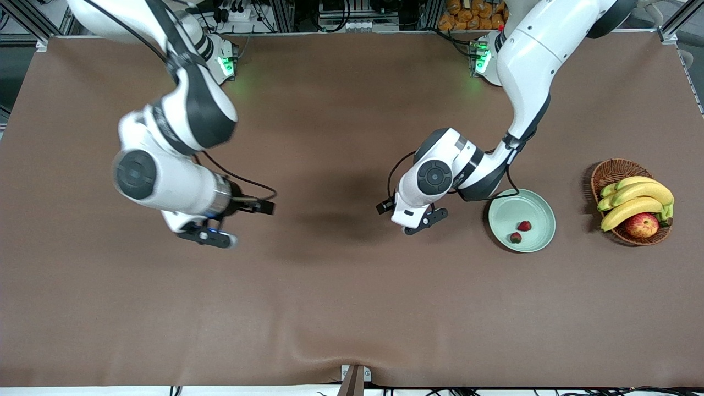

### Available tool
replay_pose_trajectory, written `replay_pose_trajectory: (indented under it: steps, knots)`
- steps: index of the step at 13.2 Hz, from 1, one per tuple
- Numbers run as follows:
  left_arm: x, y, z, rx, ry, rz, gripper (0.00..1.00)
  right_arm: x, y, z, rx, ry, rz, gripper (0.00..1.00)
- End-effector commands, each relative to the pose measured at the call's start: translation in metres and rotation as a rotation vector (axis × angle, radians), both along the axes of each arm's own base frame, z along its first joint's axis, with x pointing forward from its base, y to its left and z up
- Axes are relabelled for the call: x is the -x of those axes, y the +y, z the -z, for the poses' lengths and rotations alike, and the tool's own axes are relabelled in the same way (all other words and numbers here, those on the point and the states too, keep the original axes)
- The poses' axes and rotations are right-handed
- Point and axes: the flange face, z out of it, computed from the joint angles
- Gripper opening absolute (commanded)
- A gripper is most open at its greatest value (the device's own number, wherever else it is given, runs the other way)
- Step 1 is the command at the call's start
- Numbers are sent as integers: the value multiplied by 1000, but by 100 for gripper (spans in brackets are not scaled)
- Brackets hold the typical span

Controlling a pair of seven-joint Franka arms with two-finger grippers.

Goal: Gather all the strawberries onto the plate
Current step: 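Carry the third strawberry mid-table and release it with the right gripper, then grasp the third strawberry with the left gripper while the right gripper retreats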

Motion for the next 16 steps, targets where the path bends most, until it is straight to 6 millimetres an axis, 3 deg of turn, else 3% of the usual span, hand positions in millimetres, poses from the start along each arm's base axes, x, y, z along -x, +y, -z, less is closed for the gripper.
replay_pose_trajectory:
  steps: [1, 3, 5, 9, 11, 12, 13, 16]
  knots:
    - [-5, 5, 13, -24, 6, -88, 100, 8, -61, -45, 0, -21, -45, 100]
    - [-10, 16, 19, -52, 3, -120, 100, 12, -113, -73, -8, -39, -110, 100]
    - [-8, 16, 29, -60, 18, -138, 90, 16, -160, -94, 55, -67, -157, 100]
    - [-2, 7, 37, -59, 24, -151, 85, 32, -232, -125, 110, -95, -213, 100]
    - [-2, 5, 43, -49, 19, -171, 78, 45, -257, -131, 107, -99, -224, 100]
    - [1, 2, 46, -51, 22, -166, 71, 51, -265, -131, 105, -96, -233, 100]
    - [1, 2, 46, -51, 22, -164, 58, 55, -273, -131, 102, -92, -242, 100]
    - [-2, 3, 41, -45, 11, -151, 0, 62, -301, -132, 104, -82, -220, 100]
